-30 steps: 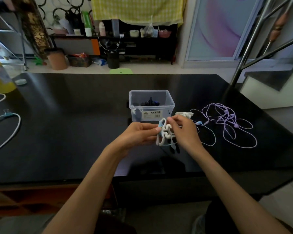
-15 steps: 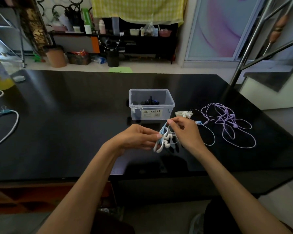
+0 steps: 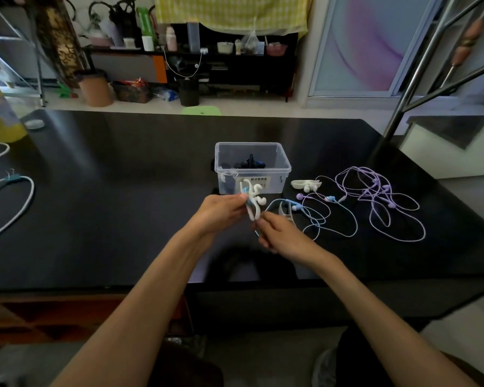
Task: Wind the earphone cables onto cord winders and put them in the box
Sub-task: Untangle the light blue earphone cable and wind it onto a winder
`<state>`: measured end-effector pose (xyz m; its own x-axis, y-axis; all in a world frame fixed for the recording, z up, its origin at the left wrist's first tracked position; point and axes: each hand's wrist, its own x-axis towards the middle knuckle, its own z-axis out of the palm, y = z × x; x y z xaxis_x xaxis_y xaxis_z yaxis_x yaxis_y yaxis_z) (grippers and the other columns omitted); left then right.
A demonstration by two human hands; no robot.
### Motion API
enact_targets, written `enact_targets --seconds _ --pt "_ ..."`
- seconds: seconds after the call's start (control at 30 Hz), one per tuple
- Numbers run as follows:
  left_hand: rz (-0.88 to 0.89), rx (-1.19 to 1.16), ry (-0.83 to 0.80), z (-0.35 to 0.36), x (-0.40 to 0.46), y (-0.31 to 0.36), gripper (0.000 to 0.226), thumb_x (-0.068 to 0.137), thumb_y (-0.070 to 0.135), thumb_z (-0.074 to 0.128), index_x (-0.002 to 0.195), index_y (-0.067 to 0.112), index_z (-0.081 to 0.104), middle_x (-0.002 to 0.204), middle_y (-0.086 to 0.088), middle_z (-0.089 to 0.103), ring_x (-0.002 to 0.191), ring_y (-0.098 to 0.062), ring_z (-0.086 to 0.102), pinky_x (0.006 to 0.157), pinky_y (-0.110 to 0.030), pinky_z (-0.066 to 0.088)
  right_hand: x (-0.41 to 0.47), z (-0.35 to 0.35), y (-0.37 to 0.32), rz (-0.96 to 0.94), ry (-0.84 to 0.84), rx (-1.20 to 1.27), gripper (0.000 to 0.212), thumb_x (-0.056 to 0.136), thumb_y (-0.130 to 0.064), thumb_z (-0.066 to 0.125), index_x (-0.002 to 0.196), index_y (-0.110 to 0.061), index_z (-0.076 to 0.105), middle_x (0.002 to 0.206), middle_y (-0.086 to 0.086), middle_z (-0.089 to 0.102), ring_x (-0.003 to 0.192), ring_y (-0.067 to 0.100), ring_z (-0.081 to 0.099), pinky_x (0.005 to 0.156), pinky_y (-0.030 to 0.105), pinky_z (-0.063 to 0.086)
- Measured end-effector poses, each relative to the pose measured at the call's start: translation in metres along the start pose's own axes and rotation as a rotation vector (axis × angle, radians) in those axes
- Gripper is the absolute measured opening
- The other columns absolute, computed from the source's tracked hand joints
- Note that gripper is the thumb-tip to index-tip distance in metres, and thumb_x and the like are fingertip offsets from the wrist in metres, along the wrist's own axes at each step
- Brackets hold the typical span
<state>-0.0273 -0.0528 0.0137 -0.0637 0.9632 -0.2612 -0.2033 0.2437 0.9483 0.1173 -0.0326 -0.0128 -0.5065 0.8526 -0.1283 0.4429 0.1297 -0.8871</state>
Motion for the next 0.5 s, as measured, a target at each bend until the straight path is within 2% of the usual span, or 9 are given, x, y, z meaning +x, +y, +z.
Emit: enact_targets --seconds 0.13,0.23,0.3,0.4,0.5 --pt "-0.019 -0.163 0.086 -0.003 0.006 -0.003 0.028 0.096 0.013 0.050 0.117 -0.003 0.059 0.104 -0.011 0.068 0.087 -0.013 0.066 0.078 -0.019 0.053 -0.006 -0.004 -0.007 0.035 -0.120 -0.065 0.022 0.103 -0.017 0.033 0.112 -0.010 0.052 0.065 0.000 0.049 0.037 -0.001 0.041 0.040 0.012 0.033" --pt "0.035 -0.147 0.161 -0.005 0.008 -0.004 0.028 0.096 0.011 0.052 0.118 -0.005 0.058 0.106 -0.013 0.066 0.085 -0.012 0.065 0.071 -0.015 0.054 -0.008 -0.010 -0.015 -0.079 0.018 -0.253 0.026 0.101 -0.019 0.039 0.109 -0.012 0.062 0.062 -0.005 0.055 0.044 -0.006 0.048 0.049 0.008 0.036" --pt "0.060 -0.124 0.173 -0.003 0.007 -0.005 0.024 0.095 0.010 0.053 0.113 -0.004 0.059 0.101 -0.012 0.066 0.078 -0.008 0.066 0.065 -0.012 0.054 -0.009 -0.015 -0.017 -0.154 0.105 -0.337 0.027 0.099 -0.022 0.044 0.102 -0.011 0.068 0.058 -0.005 0.056 0.049 -0.005 0.050 0.054 0.010 0.037" --pt "0.101 0.031 0.200 0.000 0.007 -0.007 0.012 0.092 0.009 0.057 0.099 0.001 0.064 0.092 -0.011 0.068 0.066 -0.005 0.066 0.062 -0.012 0.053 -0.011 -0.017 -0.019 -0.221 0.091 -0.445 0.027 0.096 -0.028 0.050 0.097 -0.013 0.072 0.059 -0.004 0.058 0.055 0.002 0.051 0.062 0.027 0.041" --pt "0.081 0.376 0.081 -0.003 0.003 -0.005 0.008 0.088 0.011 0.064 0.094 0.008 0.067 0.091 -0.009 0.068 0.075 -0.012 0.064 0.061 -0.012 0.051 -0.013 -0.028 -0.022 -0.228 0.097 -0.512 0.023 0.091 -0.037 0.057 0.088 -0.023 0.075 0.057 -0.004 0.058 0.055 0.006 0.048 0.061 0.031 0.039"
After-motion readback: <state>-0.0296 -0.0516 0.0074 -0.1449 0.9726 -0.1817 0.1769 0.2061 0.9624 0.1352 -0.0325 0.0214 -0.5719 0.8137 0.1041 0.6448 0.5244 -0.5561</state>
